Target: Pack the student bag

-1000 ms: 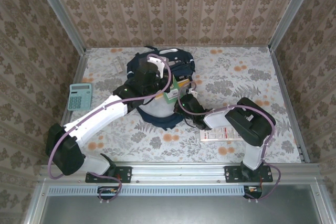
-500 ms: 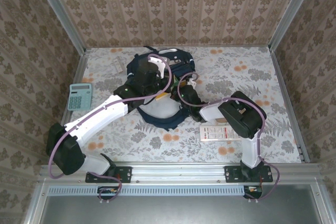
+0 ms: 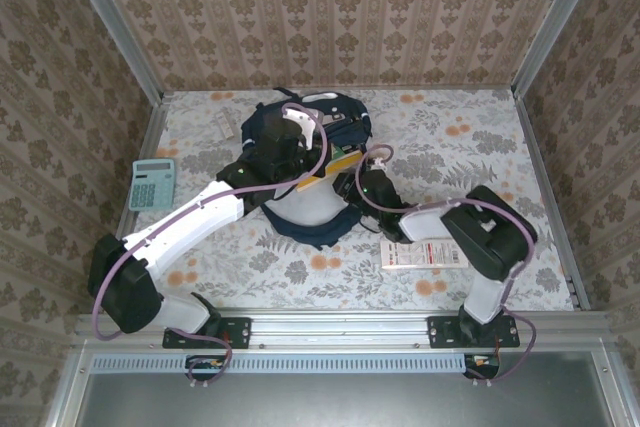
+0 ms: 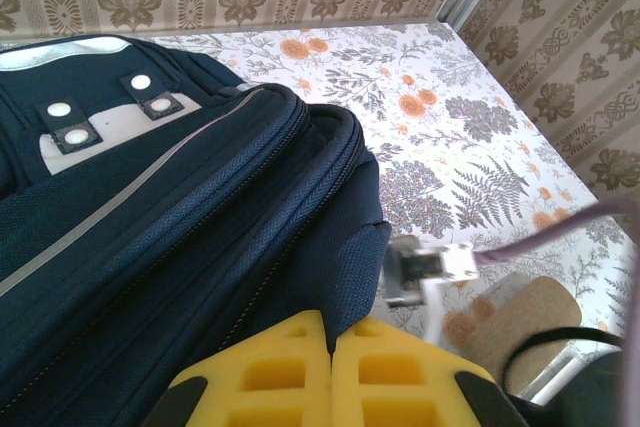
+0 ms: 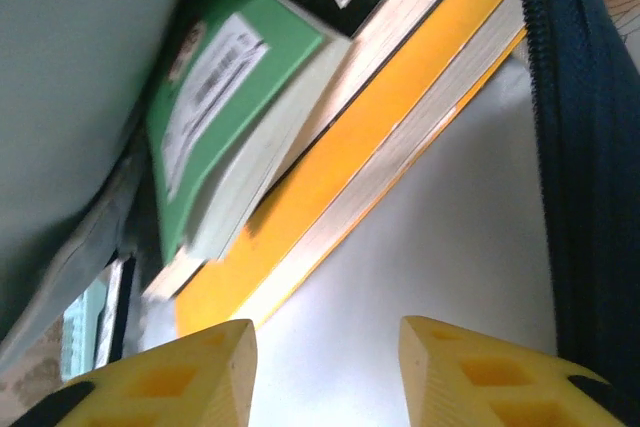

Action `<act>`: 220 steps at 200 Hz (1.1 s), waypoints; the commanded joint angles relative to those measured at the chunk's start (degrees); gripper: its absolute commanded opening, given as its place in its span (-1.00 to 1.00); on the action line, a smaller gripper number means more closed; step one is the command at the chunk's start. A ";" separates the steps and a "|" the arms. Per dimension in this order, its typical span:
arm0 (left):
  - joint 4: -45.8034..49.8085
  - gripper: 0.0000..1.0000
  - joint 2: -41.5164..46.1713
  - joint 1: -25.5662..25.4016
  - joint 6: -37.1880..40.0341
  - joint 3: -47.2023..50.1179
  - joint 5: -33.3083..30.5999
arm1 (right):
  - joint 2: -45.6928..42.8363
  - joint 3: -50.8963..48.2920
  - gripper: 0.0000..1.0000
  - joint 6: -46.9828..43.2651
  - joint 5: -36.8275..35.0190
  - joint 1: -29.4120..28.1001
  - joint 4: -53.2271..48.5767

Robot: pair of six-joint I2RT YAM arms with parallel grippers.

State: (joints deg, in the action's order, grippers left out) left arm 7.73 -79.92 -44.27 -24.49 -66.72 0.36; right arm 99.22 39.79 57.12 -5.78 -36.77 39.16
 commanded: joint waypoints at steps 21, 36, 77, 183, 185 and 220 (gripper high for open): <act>-2.65 -0.99 0.10 -0.75 -0.29 -2.76 0.16 | -16.38 -8.04 0.05 -3.37 -4.32 -1.30 -16.39; -2.46 -0.99 0.45 -0.87 -0.16 -2.38 -0.43 | -24.16 -10.84 0.20 -3.38 -6.89 -1.37 -23.97; -2.24 -0.99 1.44 -1.49 -0.69 -1.34 -1.67 | -47.18 -20.69 0.29 0.42 -11.95 -1.54 -44.01; -2.28 -0.99 2.58 -2.22 -0.04 -1.08 -1.90 | -80.59 -27.95 0.42 11.93 -17.56 -1.28 -80.59; -2.32 -0.99 2.58 -2.22 -0.05 -1.05 -1.93 | -80.02 -27.89 0.43 11.99 -17.52 -1.22 -80.30; -2.45 -0.98 2.59 -2.22 -0.03 -1.15 -1.94 | -65.93 -25.20 0.54 13.02 -17.25 -0.76 -76.83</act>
State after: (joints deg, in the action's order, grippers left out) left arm 8.16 -80.14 -45.47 -24.45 -66.74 -2.00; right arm 26.44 12.43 68.20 -21.63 -37.87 -37.52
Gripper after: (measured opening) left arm 0.041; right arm 0.754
